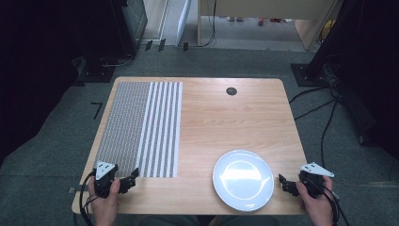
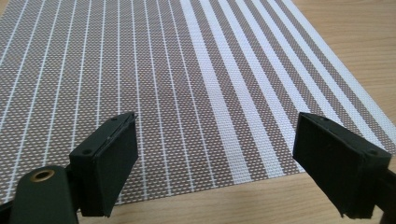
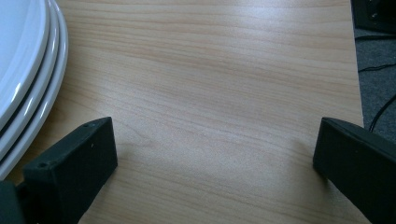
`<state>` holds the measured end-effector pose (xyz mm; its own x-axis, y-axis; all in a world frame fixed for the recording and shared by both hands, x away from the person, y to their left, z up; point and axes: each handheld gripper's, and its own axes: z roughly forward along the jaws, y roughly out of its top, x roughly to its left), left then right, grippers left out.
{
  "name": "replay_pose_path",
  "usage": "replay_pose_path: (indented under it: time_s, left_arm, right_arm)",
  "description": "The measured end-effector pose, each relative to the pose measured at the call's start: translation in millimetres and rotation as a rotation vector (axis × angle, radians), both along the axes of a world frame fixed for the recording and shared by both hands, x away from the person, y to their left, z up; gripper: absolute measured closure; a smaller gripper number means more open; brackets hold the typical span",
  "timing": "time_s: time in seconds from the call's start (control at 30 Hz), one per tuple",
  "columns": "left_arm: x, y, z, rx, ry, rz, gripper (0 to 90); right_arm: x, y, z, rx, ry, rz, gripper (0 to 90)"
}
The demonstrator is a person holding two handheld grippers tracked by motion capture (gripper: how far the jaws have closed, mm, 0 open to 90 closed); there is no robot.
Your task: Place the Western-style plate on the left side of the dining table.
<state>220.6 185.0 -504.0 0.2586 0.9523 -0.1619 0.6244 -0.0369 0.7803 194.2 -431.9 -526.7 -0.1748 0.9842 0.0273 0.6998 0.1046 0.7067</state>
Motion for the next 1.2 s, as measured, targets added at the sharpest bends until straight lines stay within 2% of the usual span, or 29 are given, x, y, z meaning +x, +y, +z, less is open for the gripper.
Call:
replay_pose_path:
  time_s: [0.13,0.23,0.4,0.5,0.6,0.73,0.83,0.87,0.93,1.03,1.13,1.2]
  left_arm:
    - [-0.6,-6.0,1.5,-0.001,-0.003,-0.009,14.2]
    - [-0.5,-16.6,5.8,0.04,-0.015,-0.016,14.2]
    - [2.5,-35.5,17.5,0.048,-0.042,-0.04,14.2]
    - [3.8,-48.9,21.5,0.074,-0.053,-0.053,14.2]
    - [5.9,-63.9,26.0,0.068,-0.062,-0.075,14.2]
    - [12.4,-79.5,34.4,0.05,-0.076,-0.078,14.2]
    - [15.8,-86.1,40.4,0.025,-0.096,-0.067,14.2]
    - [19.1,-92.4,45.2,-0.001,-0.112,-0.063,14.2]
    - [21.2,-99.1,47.5,-0.022,-0.123,-0.066,14.2]
    - [19.8,-108.7,43.3,-0.027,-0.125,-0.091,14.2]
    - [16.0,-115.2,35.4,-0.01,-0.114,-0.129,14.2]
    - [14.0,-118.2,30.7,-0.029,-0.108,-0.144,14.2]
  right_arm:
    - [0.1,0.0,-0.1,0.0,0.0,-0.001,0.0]
    - [0.1,0.2,-0.1,0.0,0.0,-0.002,0.0]
    - [0.1,0.2,-0.1,0.0,0.0,-0.003,0.0]
    - [0.1,0.1,0.0,-0.001,0.0,-0.002,0.0]
    - [0.0,0.1,-0.1,0.0,0.0,-0.001,0.0]
    - [-0.4,1.7,-0.1,0.0,0.0,-0.012,0.0]
    - [0.0,2.1,-0.1,0.0,0.001,-0.014,0.0]
    - [-0.1,2.1,-0.1,0.001,0.001,-0.013,0.0]
    - [-0.1,1.9,0.0,0.0,0.001,-0.011,0.0]
    - [-0.1,1.9,0.0,0.0,0.0,-0.01,0.0]
    - [-0.1,1.9,0.0,0.0,0.001,-0.011,0.0]
    - [-0.1,1.9,0.0,0.0,0.0,-0.011,0.0]
